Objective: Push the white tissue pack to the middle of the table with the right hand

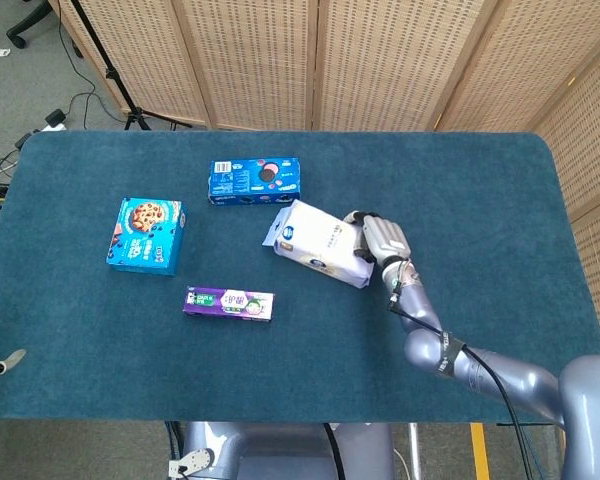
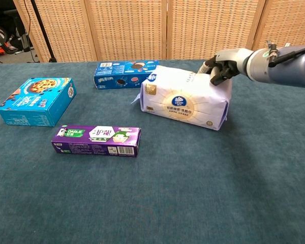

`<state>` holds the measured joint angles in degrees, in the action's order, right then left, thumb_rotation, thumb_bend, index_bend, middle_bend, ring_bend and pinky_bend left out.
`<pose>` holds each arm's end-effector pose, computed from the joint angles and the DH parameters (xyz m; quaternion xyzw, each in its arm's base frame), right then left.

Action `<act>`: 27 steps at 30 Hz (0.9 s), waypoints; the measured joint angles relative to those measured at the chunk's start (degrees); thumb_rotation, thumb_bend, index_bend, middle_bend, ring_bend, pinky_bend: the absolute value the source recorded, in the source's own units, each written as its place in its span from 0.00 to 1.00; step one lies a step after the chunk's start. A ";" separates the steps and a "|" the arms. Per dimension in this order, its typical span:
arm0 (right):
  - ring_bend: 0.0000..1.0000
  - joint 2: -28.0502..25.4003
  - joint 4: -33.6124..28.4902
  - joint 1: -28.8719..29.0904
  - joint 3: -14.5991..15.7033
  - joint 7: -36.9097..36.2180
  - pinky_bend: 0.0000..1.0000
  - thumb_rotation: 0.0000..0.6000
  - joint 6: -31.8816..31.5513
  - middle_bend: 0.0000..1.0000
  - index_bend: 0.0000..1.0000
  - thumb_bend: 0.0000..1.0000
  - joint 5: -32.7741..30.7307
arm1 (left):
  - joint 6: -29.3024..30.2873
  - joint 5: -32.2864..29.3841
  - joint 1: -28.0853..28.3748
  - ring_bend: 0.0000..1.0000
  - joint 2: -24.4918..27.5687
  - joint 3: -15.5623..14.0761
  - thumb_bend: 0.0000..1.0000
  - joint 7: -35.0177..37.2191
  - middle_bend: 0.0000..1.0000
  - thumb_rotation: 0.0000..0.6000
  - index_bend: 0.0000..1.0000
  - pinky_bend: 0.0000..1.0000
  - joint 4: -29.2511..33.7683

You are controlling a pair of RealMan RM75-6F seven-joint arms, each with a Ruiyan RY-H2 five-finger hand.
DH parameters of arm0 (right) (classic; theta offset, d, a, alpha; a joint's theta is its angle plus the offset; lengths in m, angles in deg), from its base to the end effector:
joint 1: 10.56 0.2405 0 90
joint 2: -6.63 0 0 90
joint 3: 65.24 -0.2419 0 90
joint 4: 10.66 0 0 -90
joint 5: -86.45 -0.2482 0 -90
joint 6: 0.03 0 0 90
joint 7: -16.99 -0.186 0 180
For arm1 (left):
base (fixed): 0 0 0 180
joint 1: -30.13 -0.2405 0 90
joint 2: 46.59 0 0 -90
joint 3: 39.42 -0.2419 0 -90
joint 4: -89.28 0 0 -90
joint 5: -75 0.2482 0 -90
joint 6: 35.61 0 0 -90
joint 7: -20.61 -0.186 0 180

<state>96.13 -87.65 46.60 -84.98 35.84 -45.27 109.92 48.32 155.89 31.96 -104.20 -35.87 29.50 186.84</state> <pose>-0.1042 -0.4659 -0.0599 0.5995 -0.5858 0.3568 0.4124 -0.3305 0.2096 0.1493 -0.5280 -0.4587 -0.3988 0.5931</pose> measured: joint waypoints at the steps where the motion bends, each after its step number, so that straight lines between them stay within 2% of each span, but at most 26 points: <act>1: 0.16 0.44 -0.03 0.17 0.08 0.01 0.28 1.00 -0.19 0.24 0.26 1.00 -0.01 | 0.00 0.00 -0.01 0.00 0.03 0.01 0.00 0.19 0.00 1.00 0.00 0.00 -0.06; 9: 0.16 4.98 1.26 1.44 -0.26 -0.14 0.28 1.00 -3.55 0.24 0.26 1.00 -0.55 | -0.48 -0.11 0.13 0.00 0.23 0.00 0.00 1.27 0.00 1.00 0.00 0.00 -0.52; 17: 0.16 11.43 3.29 2.21 -3.11 -2.27 0.28 1.00 -9.39 0.25 0.26 1.00 1.07 | -1.10 -0.38 0.39 0.00 0.51 0.08 0.00 2.30 0.00 1.00 0.00 0.00 -0.84; 27: 0.16 15.03 6.22 4.49 -7.29 -0.78 0.28 1.00 -10.54 0.25 0.26 1.00 -0.31 | -1.53 -0.44 0.56 0.00 0.74 0.05 0.00 3.09 0.00 1.00 0.00 0.00 -1.11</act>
<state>111.17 -81.43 51.08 -92.27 35.06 -55.82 109.61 46.79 155.45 32.52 -103.46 -35.82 32.58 185.73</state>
